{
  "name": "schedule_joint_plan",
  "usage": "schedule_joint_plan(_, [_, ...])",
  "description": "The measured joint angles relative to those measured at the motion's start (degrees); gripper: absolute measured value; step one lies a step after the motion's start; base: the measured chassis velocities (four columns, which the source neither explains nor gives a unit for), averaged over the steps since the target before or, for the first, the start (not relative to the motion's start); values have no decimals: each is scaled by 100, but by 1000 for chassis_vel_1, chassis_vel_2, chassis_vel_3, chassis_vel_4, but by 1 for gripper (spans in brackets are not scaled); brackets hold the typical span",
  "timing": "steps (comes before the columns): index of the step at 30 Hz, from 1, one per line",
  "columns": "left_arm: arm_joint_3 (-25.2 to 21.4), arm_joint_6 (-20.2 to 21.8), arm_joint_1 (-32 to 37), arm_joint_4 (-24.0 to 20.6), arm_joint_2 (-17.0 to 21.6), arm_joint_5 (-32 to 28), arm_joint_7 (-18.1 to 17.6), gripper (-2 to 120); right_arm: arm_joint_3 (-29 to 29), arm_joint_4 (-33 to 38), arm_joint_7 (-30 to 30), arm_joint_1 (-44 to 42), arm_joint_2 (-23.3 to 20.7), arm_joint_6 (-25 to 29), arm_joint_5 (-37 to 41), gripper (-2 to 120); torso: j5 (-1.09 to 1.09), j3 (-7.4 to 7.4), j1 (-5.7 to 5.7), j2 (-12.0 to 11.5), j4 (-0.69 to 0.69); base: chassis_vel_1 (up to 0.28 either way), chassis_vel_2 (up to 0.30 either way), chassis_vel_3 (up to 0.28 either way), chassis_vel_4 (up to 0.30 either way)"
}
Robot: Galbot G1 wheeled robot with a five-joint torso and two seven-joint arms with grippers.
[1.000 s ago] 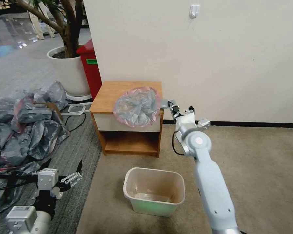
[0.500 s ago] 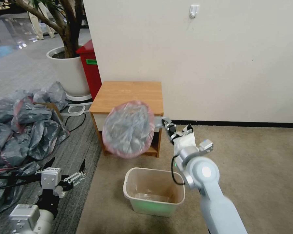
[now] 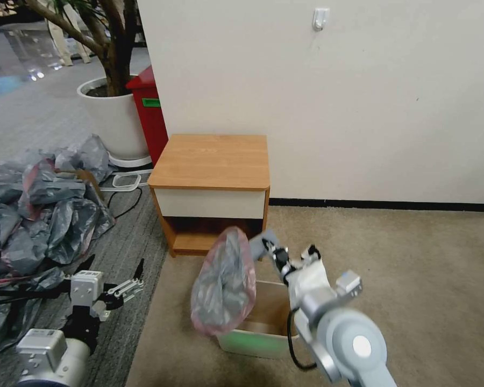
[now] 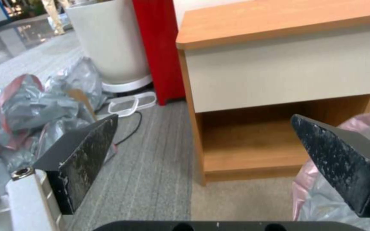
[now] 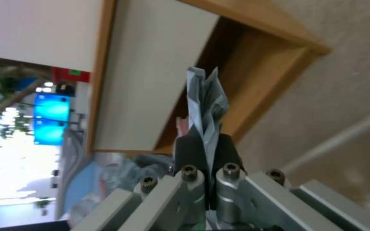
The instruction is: Pick up the garbage bag from the table and place it over the trash can.
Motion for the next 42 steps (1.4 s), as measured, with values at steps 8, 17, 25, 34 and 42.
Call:
schedule_joint_plan(8, [17,0,-36,0,27,-8,0,100,-94,198,86,-658,-82,-20,-362,0,0,0,0,0,0,0,0,0,0])
schedule_joint_plan(17, [33,0,-71,0,66,-23,-1,100,26,151,305,-762,-245,-151,-406,14,0,0,0,0,0,0,0,0,0])
schedule_joint_plan(25, [44,-2,-91,0,96,-69,-2,100,165,183,438,-784,-292,-173,-398,47,0,0,0,0,0,0,0,0,0])
schedule_joint_plan(34, [84,-3,-114,0,130,-81,-1,100,290,394,656,-995,-317,-140,-412,79,0,0,0,0,0,0,0,0,0])
schedule_joint_plan(42, [164,29,-175,0,181,-100,8,100,430,559,763,-1137,-323,-131,-493,100,-1,0,0,0,0,0,0,0,0])
